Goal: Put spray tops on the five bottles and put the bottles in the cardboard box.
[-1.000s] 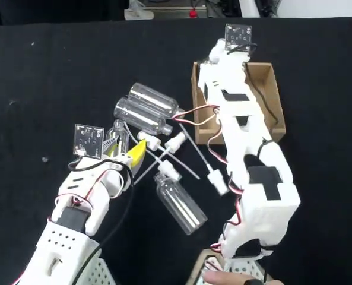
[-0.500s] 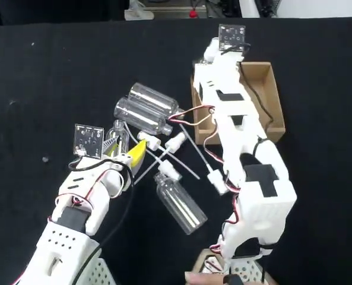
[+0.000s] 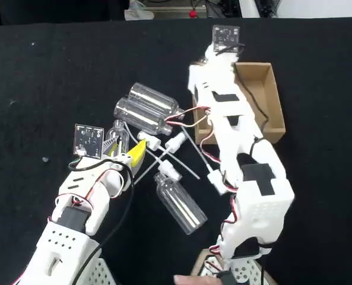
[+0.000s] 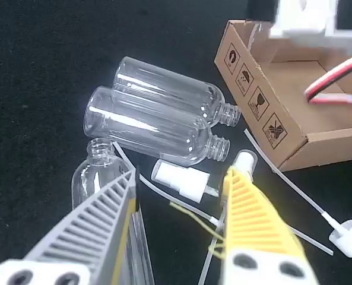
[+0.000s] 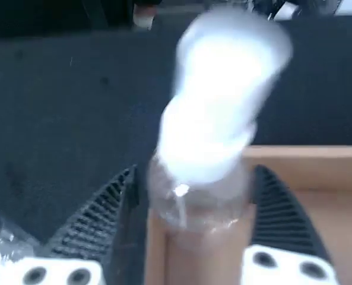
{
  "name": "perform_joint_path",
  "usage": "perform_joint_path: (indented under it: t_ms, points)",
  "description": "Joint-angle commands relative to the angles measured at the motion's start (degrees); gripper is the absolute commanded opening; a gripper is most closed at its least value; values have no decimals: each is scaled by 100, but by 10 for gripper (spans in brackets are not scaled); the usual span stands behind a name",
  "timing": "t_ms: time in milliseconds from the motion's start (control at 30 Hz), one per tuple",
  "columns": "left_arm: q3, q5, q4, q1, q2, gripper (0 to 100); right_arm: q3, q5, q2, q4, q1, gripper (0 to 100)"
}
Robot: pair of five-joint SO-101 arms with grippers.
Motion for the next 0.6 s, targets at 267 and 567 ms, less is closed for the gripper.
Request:
perform_joint_path:
  t_ms: [267,567]
  points:
    - [-92,9,-158,-4,-44,230,-66,-9,-268,70,-18,325]
    - [-92,9,-158,-4,-44,230,312,-26,-1112,624,-53,325]
